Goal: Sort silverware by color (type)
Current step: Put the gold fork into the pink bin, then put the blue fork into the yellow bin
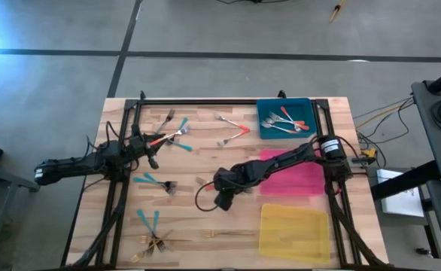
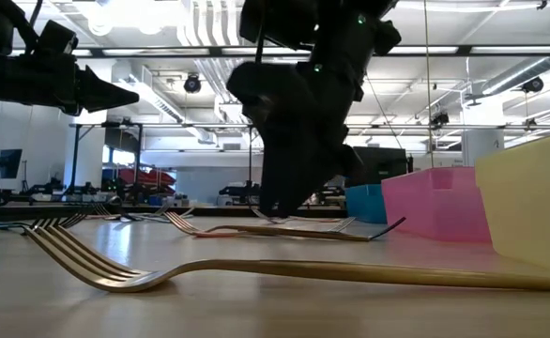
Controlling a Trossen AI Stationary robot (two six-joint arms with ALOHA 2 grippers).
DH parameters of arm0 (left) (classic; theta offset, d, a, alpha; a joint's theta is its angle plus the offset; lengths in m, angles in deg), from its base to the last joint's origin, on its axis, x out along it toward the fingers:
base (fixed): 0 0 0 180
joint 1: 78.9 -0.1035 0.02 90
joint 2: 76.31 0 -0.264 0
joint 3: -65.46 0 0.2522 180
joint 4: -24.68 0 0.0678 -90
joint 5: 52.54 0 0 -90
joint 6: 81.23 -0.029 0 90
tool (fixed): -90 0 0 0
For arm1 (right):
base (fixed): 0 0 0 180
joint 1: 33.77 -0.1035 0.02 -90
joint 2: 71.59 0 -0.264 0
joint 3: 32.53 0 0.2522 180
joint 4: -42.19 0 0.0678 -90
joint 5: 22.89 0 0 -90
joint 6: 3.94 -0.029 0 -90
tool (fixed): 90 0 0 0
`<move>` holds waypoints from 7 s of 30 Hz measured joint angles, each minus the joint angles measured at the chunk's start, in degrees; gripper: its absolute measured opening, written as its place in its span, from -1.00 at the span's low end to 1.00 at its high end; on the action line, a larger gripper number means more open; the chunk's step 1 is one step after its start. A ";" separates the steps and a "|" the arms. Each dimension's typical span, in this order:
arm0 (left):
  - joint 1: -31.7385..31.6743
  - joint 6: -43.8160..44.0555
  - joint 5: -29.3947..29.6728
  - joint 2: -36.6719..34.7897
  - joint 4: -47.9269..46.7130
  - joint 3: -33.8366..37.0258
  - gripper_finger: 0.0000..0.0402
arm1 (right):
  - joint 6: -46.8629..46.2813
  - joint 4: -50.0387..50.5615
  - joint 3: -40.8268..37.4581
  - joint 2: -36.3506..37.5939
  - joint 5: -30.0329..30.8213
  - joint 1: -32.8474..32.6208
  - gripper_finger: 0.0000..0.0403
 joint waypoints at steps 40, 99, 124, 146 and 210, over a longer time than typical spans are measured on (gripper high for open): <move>0.01 -0.01 -0.01 0.01 0.02 0.00 -0.68 | 1.57 4.11 0.13 -2.94 1.54 0.22 -0.92; 0.00 0.00 0.01 -0.01 0.07 0.00 -0.68 | -24.16 43.96 -20.90 43.06 11.95 -15.85 -0.38; 0.00 -0.01 0.00 0.00 0.00 0.00 -0.68 | 0.04 29.76 -8.82 32.44 30.49 3.16 -0.49; 0.01 0.01 0.01 0.01 0.02 0.00 -0.68 | 27.45 19.21 3.35 1.66 2.48 9.23 -0.49; 0.00 -0.01 0.01 0.00 0.02 0.00 -0.68 | 10.48 21.42 4.77 -4.62 -3.02 4.39 -0.95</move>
